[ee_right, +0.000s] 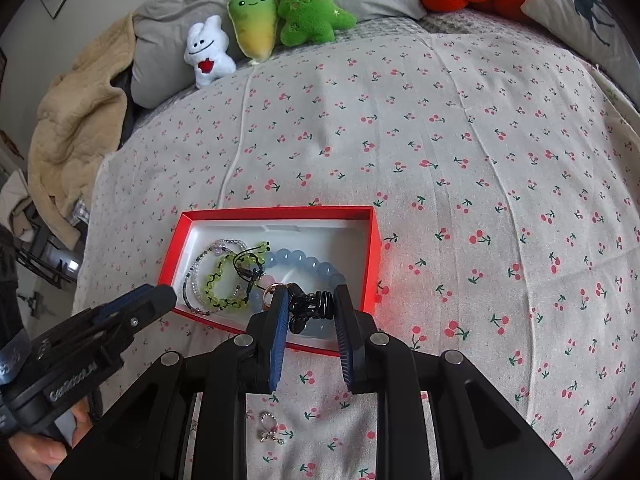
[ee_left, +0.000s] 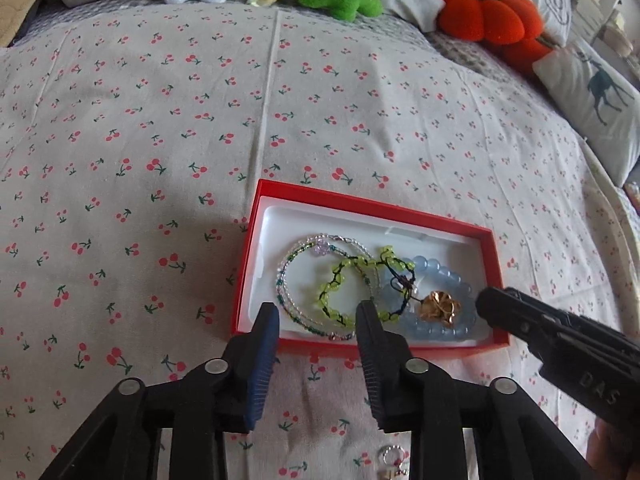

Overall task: Organize jewelry
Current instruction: 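Open both tools to drop the bracelet and charm into the box, then move both tools back toward the small earrings and ring on the sheet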

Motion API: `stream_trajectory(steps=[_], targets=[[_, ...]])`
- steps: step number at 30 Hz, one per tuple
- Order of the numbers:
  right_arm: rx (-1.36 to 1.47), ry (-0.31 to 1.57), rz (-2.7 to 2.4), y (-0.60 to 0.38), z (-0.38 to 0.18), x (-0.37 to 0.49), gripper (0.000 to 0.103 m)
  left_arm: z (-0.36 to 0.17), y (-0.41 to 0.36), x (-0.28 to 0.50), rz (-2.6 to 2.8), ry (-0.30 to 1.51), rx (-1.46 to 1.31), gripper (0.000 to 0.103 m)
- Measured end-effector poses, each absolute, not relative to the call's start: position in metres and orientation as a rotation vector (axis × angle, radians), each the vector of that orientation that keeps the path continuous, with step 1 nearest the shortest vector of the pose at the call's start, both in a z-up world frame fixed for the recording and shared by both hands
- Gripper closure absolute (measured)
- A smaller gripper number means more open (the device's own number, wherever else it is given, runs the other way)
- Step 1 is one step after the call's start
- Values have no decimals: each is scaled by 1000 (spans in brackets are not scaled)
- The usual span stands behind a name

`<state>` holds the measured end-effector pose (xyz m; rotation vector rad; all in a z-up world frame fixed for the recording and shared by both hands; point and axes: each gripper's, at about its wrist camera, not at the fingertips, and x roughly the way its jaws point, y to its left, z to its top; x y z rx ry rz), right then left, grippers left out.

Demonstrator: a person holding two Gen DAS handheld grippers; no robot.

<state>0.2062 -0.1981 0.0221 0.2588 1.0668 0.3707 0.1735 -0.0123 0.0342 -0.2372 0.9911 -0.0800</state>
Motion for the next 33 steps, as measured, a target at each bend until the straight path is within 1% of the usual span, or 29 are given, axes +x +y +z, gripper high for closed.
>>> stream_trajectory(steps=[1,5,7,10,11,15,22,24,31,33], targets=[[260,1067,367,-197,22,208,79,36,-12,169,-80,990,-221,59],[277,1070,357,-195,19,213,78,38,-10,154,-69,988,-163,49],[286,1073,350,-195,18,214,78,36,-8,148,-67,1000,-148,43],[289,1090,350,-193,16,215,76,33,-7,140,-58,1019,-131,36],[292,1093,350,-193,16,215,75,32,-7,137,-51,1020,-123,36],[300,1083,350,-199,22,208,70,34,-9,125,-35,1018,-93,29],[321,1059,360,-210,38,185,59,41,-13,98,-27,1017,-71,25],[317,1054,364,-212,42,176,54,43,-13,89,-25,1014,-72,25],[258,1038,385,-216,56,137,46,44,-15,57,-27,1007,-75,20],[253,1053,394,-217,54,126,40,41,-14,48,-33,1009,-73,18]])
